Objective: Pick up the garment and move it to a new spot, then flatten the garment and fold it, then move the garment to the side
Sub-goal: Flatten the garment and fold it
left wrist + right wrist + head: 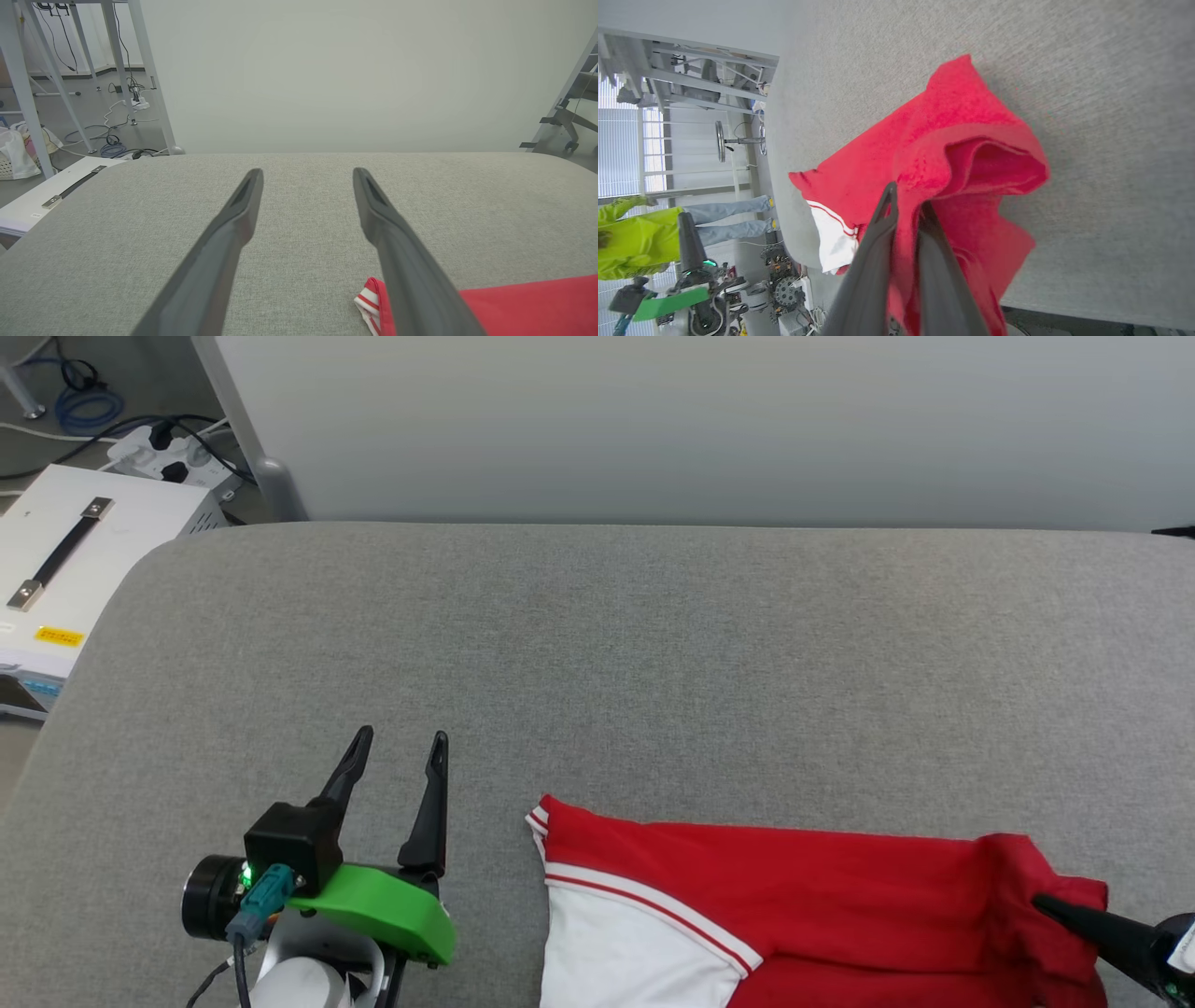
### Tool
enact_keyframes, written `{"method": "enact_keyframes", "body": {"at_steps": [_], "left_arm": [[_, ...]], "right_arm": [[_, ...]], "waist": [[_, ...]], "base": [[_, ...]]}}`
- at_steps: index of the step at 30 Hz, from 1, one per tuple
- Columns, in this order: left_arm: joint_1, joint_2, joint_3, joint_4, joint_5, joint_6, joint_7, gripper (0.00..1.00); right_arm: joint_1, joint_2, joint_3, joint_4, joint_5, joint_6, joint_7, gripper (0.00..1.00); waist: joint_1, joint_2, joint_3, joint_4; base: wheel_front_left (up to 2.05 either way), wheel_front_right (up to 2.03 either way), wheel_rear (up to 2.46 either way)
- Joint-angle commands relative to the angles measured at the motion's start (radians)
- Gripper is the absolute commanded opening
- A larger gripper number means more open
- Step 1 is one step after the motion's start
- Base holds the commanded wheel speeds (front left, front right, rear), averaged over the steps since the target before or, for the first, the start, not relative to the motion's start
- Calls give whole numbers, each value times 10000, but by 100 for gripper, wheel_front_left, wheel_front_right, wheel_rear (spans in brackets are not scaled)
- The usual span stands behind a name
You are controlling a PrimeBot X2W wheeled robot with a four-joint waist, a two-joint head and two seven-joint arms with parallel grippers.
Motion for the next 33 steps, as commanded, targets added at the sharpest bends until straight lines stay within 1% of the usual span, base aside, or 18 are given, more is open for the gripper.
{"method": "enact_keyframes", "body": {"at_steps": [1,4,8,12,15,19,21,25,29,31,32,33], "left_arm": [[-35,4,-4,40,65,-6,19,100],[-33,4,-23,45,37,1,50,100],[-47,19,-41,3,20,4,67,100],[-120,11,-58,-35,15,-3,66,100],[-180,-15,-59,-68,26,24,48,100],[-383,-157,-116,-14,30,-32,-13,100],[-512,-235,-147,38,46,-70,-52,100],[-745,-379,-186,184,71,-161,-139,100],[-915,-501,-200,345,84,-236,-214,100],[-971,-543,-204,436,86,-277,-244,100],[-995,-561,-203,484,87,-299,-260,100],[-1012,-574,-205,520,86,-316,-270,100]], "right_arm": [[-223,34,-85,183,831,-4,401,0],[-236,45,336,905,2520,-4,607,0],[-255,48,1630,1554,4424,-4,116,0],[-210,49,3320,1678,5659,-4,-649,0],[-400,49,4667,1704,6364,-4,-1482,0],[-761,50,6400,1879,6567,-4,-2463,0],[-975,50,7105,2043,6425,-4,-2884,0],[-1261,50,8164,2352,6470,-4,-3494,0],[-1379,50,8756,2610,6040,-4,-4156,0],[-1388,50,8955,2757,5893,-4,-4365,29],[-1390,50,9044,2832,5825,-4,-4460,50],[-1401,50,9115,2860,5750,-4,-4520,100]], "waist": [[0,0,-70,82],[0,0,-122,200],[0,0,-98,368],[0,0,39,578],[0,0,260,684],[0,0,650,869],[0,0,848,948],[0,0,1165,1083],[0,0,1378,1114],[0,0,1418,1106],[0,0,1418,1094],[0,0,1412,1081]], "base": [[0,0,0],[0,0,0],[0,0,0],[0,0,0],[0,0,0],[0,0,0],[0,0,0],[0,0,0],[0,0,0],[0,0,0],[0,0,0],[0,0,0]]}}
